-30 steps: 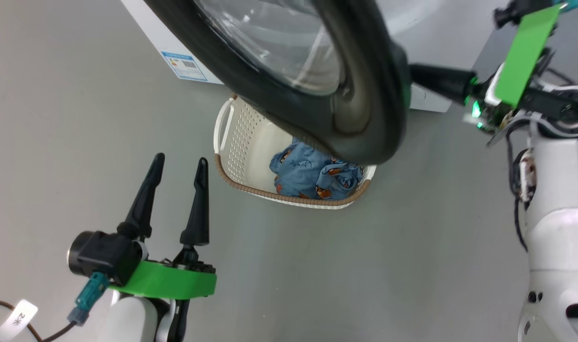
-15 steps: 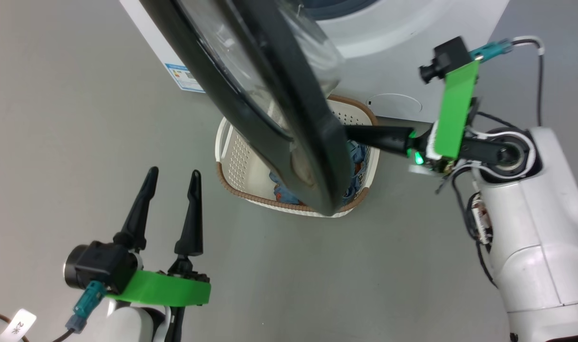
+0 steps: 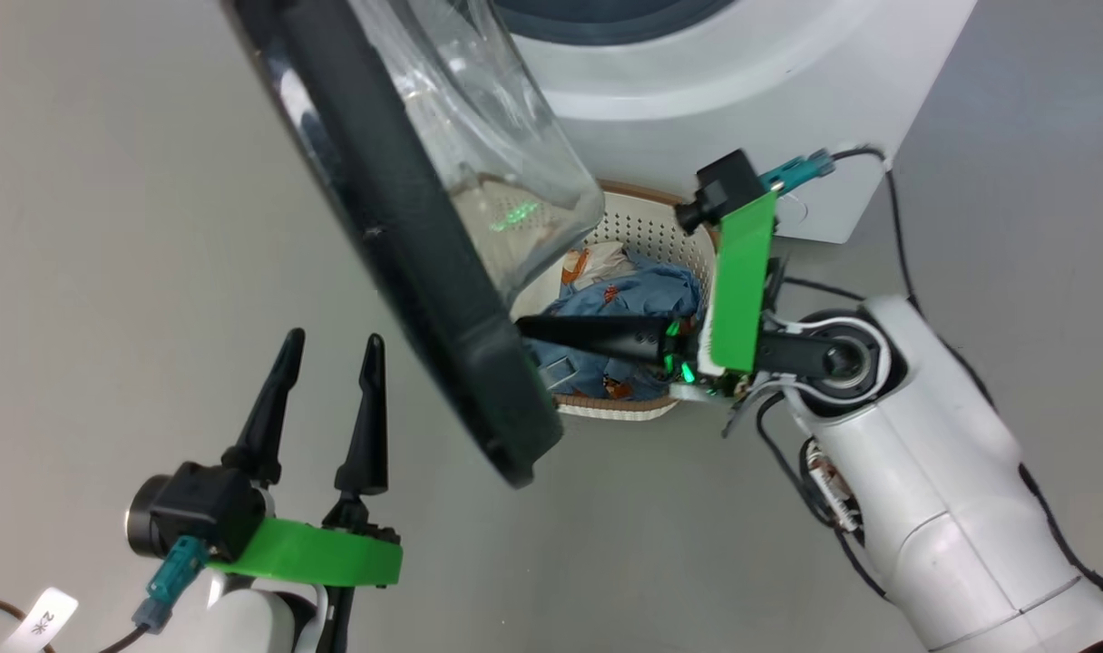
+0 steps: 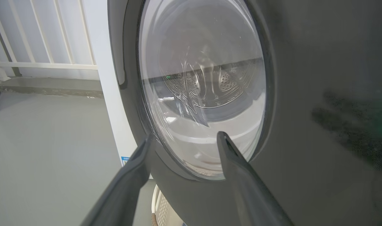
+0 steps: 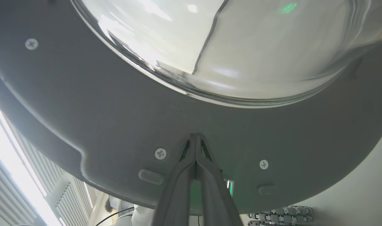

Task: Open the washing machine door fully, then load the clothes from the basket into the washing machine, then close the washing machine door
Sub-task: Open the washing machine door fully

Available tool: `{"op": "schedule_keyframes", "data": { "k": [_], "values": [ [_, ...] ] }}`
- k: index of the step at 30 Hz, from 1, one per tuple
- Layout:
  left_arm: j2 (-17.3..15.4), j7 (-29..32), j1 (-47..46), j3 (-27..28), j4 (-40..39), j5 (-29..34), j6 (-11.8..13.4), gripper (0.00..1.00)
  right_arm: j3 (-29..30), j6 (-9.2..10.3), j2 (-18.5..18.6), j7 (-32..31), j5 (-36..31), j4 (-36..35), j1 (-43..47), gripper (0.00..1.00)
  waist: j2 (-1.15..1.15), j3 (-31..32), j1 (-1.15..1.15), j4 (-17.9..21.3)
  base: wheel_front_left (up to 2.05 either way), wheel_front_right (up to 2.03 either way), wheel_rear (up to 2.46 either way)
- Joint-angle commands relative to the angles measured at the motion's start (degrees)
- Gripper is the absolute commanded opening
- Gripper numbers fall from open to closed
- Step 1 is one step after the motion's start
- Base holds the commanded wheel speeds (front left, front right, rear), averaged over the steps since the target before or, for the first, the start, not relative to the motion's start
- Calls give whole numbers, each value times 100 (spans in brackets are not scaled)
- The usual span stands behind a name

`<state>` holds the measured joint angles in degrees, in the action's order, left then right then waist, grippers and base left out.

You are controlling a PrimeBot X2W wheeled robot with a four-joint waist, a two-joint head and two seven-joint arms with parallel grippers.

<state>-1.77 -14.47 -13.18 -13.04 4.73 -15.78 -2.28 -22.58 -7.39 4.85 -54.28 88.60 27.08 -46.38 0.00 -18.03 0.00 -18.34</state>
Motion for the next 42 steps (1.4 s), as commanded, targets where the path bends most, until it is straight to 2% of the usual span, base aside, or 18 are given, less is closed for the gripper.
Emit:
{"op": "schedule_keyframes", "data": {
  "k": [1, 7, 13, 23, 35, 42],
  "values": [
    [-110, -52, 13, 200, -96, 28, -4, 100, -217, -10, -197, 84, 104, -110, 80, 0, 0, 14, 0, -7, 0, 0, 0],
    [-110, -52, 55, 259, -58, 31, 2, 100, -451, -10, -197, 342, 329, -23, 81, 0, 0, 93, 0, 17, 0, 0, 0],
    [-110, -52, 157, 476, -8, 108, -28, 100, -311, -10, -166, 609, 449, 65, 227, 0, 0, 299, 0, 160, 0, 0, 0],
    [-110, -52, 460, 839, 95, 421, -204, 100, -53, -10, -22, 919, 656, -62, 768, 0, 0, 724, 0, 530, 0, 0, 0],
    [-110, -52, 1045, 1335, 171, 729, -370, 100, 121, -10, -122, 1516, 1019, -481, 1809, 0, 0, 1502, 0, 1090, 0, 0, 0],
    [-110, -52, 1352, 1489, 69, 719, -396, 100, 244, -10, -73, 1735, 1102, -776, 2237, 0, 0, 1583, 0, 1413, 0, 0, 0]
  ]
}}
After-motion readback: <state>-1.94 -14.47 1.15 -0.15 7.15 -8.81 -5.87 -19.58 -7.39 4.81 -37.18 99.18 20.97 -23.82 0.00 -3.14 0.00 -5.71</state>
